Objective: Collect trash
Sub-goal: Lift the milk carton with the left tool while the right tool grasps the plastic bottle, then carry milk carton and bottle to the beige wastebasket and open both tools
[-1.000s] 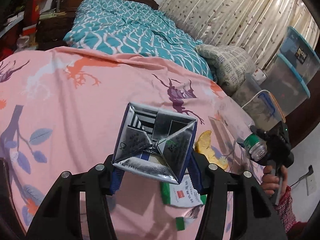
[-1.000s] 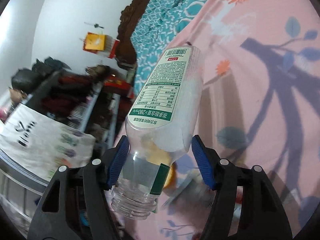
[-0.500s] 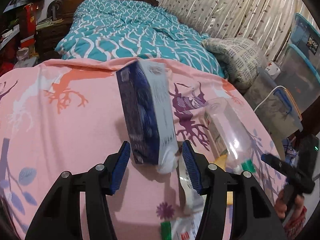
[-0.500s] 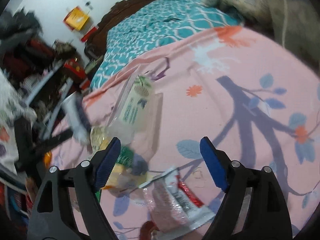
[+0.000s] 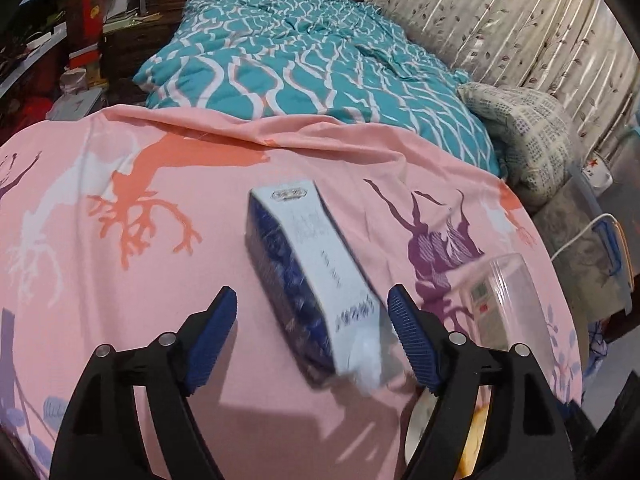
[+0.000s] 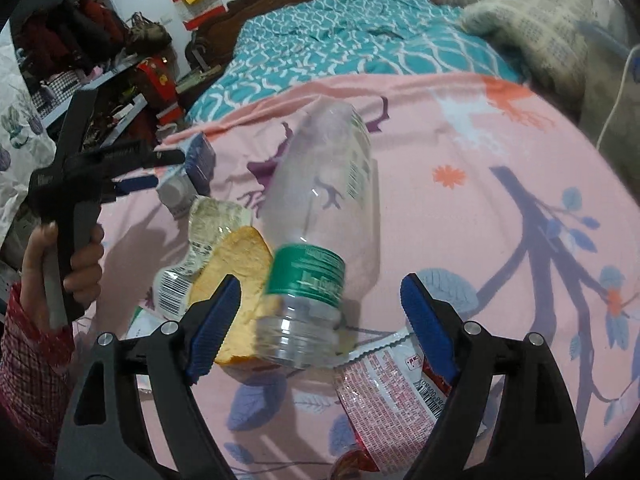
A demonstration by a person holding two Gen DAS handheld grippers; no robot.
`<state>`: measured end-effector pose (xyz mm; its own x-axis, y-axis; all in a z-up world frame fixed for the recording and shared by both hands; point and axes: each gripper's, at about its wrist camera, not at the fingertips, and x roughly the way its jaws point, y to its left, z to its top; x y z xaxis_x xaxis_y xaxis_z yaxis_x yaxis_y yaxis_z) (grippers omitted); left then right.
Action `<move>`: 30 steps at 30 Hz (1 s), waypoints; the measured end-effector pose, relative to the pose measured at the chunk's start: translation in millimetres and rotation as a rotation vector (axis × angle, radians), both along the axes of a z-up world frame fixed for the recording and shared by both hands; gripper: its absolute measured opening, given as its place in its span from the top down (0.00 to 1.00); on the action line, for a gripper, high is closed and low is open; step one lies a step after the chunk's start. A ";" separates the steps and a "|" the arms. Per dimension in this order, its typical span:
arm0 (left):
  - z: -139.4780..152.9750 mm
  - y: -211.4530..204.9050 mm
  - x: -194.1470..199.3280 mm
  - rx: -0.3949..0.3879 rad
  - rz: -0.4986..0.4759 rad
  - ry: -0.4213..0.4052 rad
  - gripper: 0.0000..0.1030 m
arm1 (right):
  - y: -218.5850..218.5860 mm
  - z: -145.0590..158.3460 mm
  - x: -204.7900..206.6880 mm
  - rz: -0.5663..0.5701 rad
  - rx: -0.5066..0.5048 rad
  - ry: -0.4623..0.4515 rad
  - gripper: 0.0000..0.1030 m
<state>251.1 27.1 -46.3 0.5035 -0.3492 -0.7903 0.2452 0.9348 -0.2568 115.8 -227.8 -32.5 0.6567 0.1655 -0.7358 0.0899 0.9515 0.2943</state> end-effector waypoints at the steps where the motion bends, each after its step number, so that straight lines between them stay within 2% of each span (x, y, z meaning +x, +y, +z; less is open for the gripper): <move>1: -2.5 -4.9 5.5 0.014 -0.001 0.008 0.30 | -1.0 -3.2 3.1 0.003 0.010 0.019 0.23; 2: -6.5 -9.0 10.7 0.029 0.002 0.020 0.32 | -0.6 -5.2 6.1 0.012 0.015 0.033 0.33; 4: -11.4 -12.8 16.3 0.005 -0.011 0.043 0.41 | 2.3 -12.0 15.6 0.051 0.019 0.081 0.53; 6: -10.1 -13.3 15.3 0.016 -0.006 0.036 0.44 | -0.4 -16.7 21.5 0.068 0.058 0.100 0.54; 9: -1.7 -7.9 4.0 -0.007 -0.002 0.018 0.47 | -8.8 -8.7 20.7 0.069 0.147 0.067 0.55; 12: 16.0 -3.5 -13.5 -0.066 -0.032 -0.014 0.47 | -18.6 -1.5 16.4 0.058 0.215 0.037 0.56; 15: 38.0 -13.0 -35.1 -0.123 -0.101 -0.047 0.47 | -35.2 1.6 9.2 0.022 0.262 0.010 0.58; 18: 55.0 -42.4 -55.2 -0.133 -0.200 -0.073 0.47 | -51.3 8.6 -1.0 -0.047 0.168 -0.022 0.58; 22: 60.9 -92.6 -75.1 -0.138 -0.330 -0.063 0.47 | -76.0 13.6 -25.9 -0.136 0.023 -0.044 0.59; 30: 31.9 -203.6 -112.9 -0.022 -0.504 -0.022 0.48 | -133.8 -2.7 -124.1 -0.316 -0.012 -0.036 0.58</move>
<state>138.2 -176.5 -14.5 0.2844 -0.5701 -0.7708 0.6707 0.6928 -0.2650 -8.2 -361.6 -35.2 0.7000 -0.0592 -0.7117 0.3713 0.8814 0.2919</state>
